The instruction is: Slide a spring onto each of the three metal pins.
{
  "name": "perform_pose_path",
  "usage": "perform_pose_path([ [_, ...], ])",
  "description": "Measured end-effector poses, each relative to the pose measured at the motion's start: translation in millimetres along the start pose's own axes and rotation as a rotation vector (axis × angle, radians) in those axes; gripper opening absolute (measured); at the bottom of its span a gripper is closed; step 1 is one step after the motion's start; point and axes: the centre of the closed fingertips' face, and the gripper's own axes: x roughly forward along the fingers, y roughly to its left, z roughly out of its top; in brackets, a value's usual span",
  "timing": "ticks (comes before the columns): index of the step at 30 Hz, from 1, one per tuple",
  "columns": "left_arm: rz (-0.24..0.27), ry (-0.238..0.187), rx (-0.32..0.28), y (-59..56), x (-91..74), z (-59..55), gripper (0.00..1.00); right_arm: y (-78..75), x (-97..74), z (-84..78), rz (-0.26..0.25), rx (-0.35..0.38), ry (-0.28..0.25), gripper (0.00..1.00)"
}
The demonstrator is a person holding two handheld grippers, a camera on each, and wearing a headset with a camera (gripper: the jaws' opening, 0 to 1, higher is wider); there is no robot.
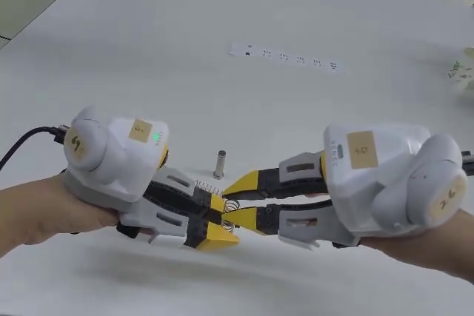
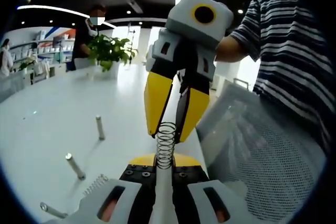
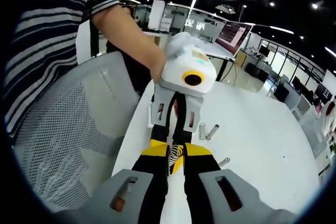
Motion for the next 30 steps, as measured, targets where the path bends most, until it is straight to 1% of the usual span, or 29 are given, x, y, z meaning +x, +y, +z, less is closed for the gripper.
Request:
perform_pose_path([
  [8,0.004,0.002,-0.014,0.9,-0.6,-0.3,0.02,-0.2,-0.6,-0.3,-0.005,-0.012,0.001,0.07],
  [17,0.011,-0.004,-0.043,1.3,-1.7,1.4,0.03,-1.7,-0.6,1.3,-0.006,-0.024,0.004,0.07],
  [22,0.024,-0.012,-0.056,3.5,-3.3,3.7,0.06,-2.1,0.1,1.1,-0.007,-0.03,0.009,0.07],
  [27,0.036,-0.002,-0.066,4.6,-4.6,0.7,0.11,-3.4,-0.2,2.4,-0.011,-0.034,0.007,0.07],
  [30,0.042,-0.004,-0.076,4.9,-6.4,-0.2,0.11,-4.2,-0.2,3.2,-0.013,-0.039,0.007,0.07],
])
